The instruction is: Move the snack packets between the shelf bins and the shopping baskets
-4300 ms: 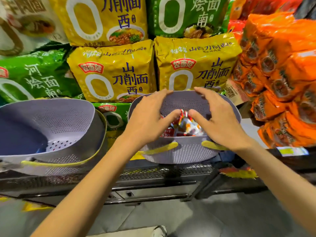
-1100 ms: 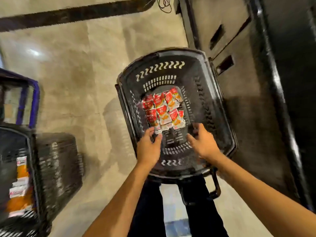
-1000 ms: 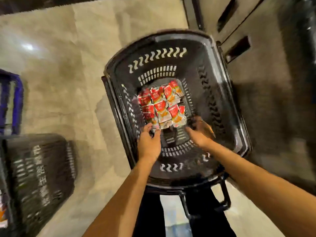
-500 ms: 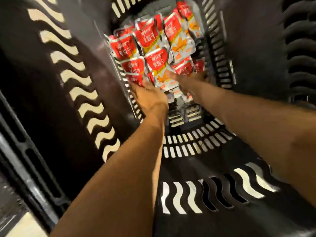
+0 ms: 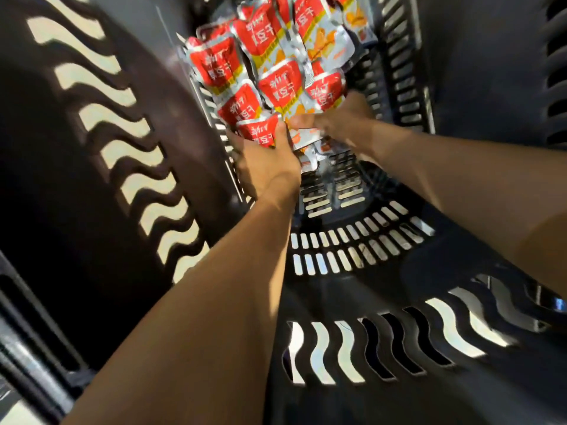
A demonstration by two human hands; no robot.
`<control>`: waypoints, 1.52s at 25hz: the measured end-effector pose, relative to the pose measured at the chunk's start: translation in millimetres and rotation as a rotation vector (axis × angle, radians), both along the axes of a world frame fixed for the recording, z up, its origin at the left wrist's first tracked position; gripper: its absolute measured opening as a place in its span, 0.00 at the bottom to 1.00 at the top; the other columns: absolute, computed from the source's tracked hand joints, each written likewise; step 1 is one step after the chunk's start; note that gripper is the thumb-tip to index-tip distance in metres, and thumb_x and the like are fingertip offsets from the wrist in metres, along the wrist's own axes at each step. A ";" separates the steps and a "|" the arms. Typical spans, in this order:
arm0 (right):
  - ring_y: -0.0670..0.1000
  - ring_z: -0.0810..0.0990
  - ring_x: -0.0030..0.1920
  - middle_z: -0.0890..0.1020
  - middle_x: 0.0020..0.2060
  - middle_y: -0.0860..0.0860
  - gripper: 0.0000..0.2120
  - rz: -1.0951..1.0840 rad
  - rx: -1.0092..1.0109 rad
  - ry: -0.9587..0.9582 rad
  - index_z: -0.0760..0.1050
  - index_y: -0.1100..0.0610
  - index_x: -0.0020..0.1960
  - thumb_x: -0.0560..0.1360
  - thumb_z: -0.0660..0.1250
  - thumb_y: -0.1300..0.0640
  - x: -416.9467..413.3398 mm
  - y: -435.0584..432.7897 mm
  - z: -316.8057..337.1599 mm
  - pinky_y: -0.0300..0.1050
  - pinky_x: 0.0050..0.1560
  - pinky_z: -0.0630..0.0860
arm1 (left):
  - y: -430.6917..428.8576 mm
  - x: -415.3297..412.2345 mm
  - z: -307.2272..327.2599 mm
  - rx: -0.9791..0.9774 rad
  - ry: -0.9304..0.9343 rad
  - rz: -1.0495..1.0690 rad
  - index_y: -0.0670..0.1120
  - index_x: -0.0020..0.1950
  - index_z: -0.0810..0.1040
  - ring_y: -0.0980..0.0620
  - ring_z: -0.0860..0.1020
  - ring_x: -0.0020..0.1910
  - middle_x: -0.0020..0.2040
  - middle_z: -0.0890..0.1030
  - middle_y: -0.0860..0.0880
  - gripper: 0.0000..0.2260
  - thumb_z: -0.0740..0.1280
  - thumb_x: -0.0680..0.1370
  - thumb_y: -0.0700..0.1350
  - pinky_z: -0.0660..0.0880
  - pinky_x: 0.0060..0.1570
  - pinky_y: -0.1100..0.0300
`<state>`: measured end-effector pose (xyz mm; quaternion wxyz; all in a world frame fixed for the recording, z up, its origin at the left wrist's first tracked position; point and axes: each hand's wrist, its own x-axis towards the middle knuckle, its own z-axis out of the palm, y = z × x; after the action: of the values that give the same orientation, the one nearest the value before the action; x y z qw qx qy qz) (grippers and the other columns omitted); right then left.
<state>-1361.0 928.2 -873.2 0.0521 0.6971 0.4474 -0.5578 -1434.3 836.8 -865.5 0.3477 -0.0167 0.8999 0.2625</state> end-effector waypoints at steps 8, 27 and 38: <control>0.51 0.80 0.47 0.81 0.52 0.54 0.33 -0.094 -0.155 0.087 0.73 0.62 0.60 0.59 0.79 0.52 12.9 6.4 -17.3 0.40 0.41 0.77 | -6.1 9.8 -4.1 -0.065 -0.049 -0.161 0.45 0.77 0.53 0.46 0.54 0.75 0.76 0.53 0.42 0.30 0.59 0.80 0.56 0.55 0.71 0.53; 0.52 0.82 0.53 0.83 0.54 0.53 0.39 -0.222 -0.347 0.150 0.73 0.58 0.64 0.56 0.81 0.54 69.2 8.1 -4.1 0.53 0.59 0.76 | -3.3 -2.6 -7.5 0.169 -0.391 0.146 0.43 0.55 0.78 0.56 0.82 0.42 0.45 0.83 0.52 0.23 0.79 0.64 0.50 0.80 0.49 0.61; 0.50 0.83 0.48 0.83 0.52 0.52 0.48 -0.335 -0.311 0.108 0.70 0.58 0.65 0.47 0.82 0.55 70.7 -4.3 1.0 0.44 0.41 0.79 | -23.2 12.0 13.1 0.209 -0.416 0.348 0.46 0.59 0.73 0.55 0.81 0.44 0.46 0.82 0.52 0.27 0.79 0.64 0.47 0.78 0.52 0.57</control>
<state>-1290.3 923.8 -872.2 0.0418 0.7144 0.2362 -0.6574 -1422.3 813.6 -852.4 0.4744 -0.1883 0.7610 0.4005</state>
